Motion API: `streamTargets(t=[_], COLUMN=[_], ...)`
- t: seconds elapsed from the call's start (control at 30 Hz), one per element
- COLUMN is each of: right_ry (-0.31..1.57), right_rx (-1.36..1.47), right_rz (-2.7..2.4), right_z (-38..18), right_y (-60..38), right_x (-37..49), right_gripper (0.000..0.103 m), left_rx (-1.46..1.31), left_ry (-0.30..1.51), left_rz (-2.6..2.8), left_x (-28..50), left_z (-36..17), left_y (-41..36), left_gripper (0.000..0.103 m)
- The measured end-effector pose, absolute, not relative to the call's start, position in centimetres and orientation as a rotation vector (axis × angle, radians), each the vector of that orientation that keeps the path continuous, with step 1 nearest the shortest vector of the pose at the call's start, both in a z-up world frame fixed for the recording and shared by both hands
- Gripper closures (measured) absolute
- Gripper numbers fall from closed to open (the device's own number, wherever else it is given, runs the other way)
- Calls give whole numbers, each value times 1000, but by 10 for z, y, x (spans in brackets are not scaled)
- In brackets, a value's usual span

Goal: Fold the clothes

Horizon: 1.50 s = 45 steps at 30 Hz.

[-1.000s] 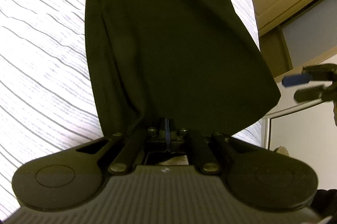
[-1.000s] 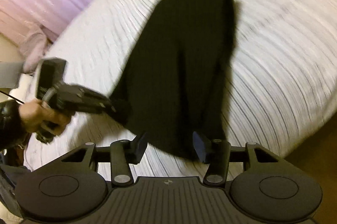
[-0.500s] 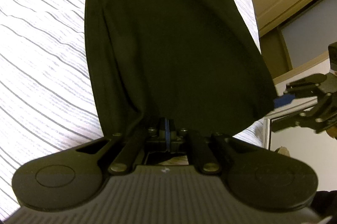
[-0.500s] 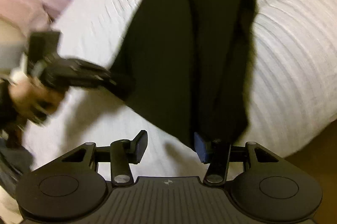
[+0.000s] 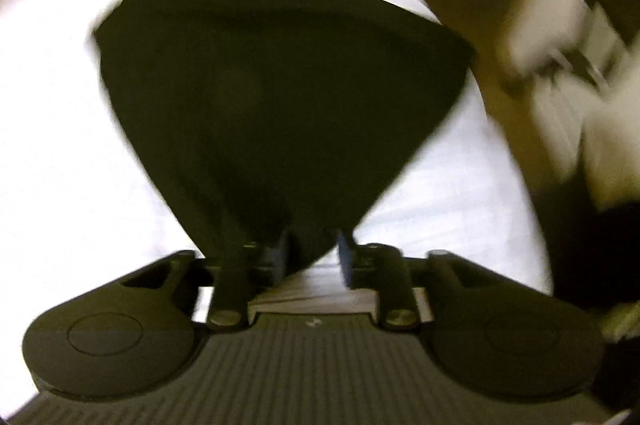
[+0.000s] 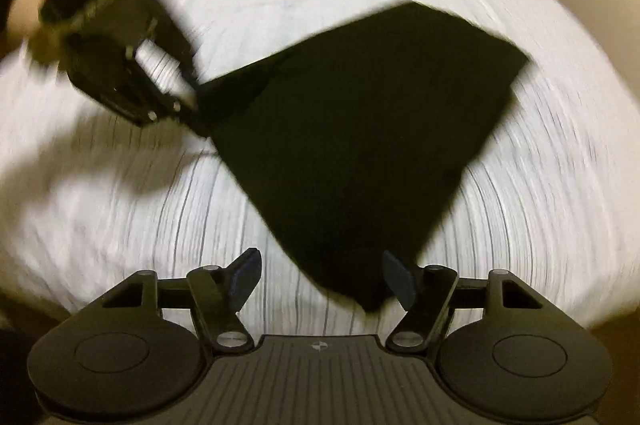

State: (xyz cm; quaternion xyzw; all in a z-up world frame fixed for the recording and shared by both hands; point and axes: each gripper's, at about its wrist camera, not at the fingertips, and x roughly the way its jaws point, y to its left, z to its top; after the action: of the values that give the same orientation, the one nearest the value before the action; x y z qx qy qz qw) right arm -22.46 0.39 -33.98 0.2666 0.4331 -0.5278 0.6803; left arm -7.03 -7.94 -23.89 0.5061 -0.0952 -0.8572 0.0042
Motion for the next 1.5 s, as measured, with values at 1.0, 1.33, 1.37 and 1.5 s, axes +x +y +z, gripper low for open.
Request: streamTargets(t=[1.0, 1.33, 1.37, 1.5], right_ry=[-144, -385, -336, -159], right_rx=[1502, 1573, 1543, 1414], right_rz=[-1550, -1554, -1560, -1631], right_z=[-403, -413, -398, -339], right_y=[10, -2, -6, -28], right_x=[-297, -340, -352, -422], right_gripper=[33, 87, 87, 88], left_rx=[1483, 1451, 1448, 1374], left_ry=[-22, 1, 3, 22], left_rz=[-2423, -2475, -2480, -2516], left_x=[-32, -48, -49, -67], left_z=[-229, -226, -225, -208], left_y=[-94, -90, -90, -91], left_gripper=[68, 68, 68, 68])
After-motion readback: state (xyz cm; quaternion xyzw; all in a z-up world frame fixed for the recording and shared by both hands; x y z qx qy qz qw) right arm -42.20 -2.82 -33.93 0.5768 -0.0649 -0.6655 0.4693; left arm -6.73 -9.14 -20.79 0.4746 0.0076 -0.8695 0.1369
